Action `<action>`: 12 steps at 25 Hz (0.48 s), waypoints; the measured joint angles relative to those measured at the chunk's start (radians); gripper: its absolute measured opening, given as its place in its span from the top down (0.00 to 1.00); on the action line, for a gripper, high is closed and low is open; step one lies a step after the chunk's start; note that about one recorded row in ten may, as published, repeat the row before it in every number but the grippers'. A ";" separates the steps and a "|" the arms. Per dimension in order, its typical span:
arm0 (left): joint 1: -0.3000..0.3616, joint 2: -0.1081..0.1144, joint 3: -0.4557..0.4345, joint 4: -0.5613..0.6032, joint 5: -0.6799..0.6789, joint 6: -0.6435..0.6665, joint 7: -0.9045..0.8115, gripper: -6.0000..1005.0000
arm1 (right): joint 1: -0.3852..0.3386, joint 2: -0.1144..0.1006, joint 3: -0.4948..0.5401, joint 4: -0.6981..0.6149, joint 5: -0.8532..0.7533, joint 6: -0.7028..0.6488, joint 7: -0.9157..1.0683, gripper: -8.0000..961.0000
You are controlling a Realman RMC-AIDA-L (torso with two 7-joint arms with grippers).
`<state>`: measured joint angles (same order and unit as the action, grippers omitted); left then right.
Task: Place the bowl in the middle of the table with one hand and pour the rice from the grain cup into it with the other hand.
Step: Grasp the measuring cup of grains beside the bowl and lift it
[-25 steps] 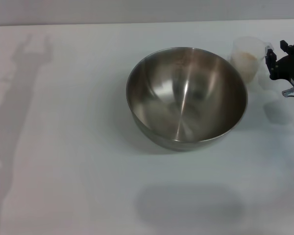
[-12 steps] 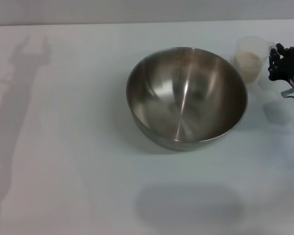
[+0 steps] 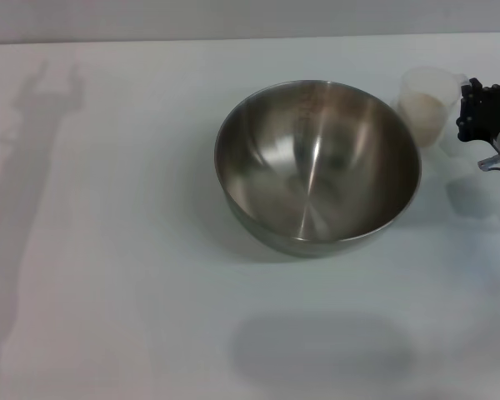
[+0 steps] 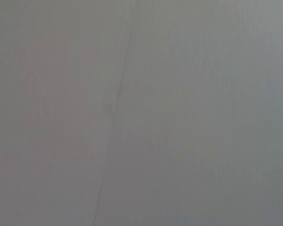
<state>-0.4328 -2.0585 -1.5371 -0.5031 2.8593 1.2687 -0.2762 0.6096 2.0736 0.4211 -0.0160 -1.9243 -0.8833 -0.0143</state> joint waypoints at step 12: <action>0.001 0.000 0.000 0.002 0.003 0.000 -0.005 0.53 | -0.033 0.003 0.107 -0.001 0.003 -0.131 -0.003 0.98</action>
<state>-0.4320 -2.0586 -1.5370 -0.5008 2.8621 1.2684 -0.2813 0.5766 2.0762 0.5280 -0.0169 -1.9211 -1.0139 -0.0171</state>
